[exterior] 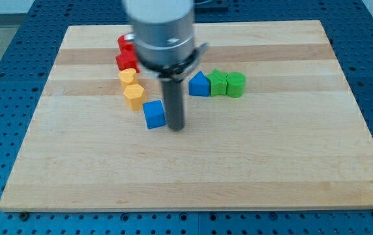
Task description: Push the cube right beside the hexagon
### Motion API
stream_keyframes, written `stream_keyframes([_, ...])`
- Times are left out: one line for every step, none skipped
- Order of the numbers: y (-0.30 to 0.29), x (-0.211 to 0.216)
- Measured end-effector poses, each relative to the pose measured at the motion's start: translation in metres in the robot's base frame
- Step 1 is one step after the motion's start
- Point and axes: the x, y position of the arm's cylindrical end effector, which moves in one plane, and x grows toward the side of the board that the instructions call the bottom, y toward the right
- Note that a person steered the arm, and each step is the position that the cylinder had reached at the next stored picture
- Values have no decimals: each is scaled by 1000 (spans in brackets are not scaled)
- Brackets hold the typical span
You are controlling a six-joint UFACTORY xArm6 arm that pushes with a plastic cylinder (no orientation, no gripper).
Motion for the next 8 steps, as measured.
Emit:
stream_keyframes([15,0])
stream_keyframes([16,4])
stream_keyframes([-6,71])
stream_keyframes([-50,121])
stream_keyframes([-78,124])
stream_keyframes([-73,43])
stream_keyframes([-72,32])
stream_keyframes([-72,31])
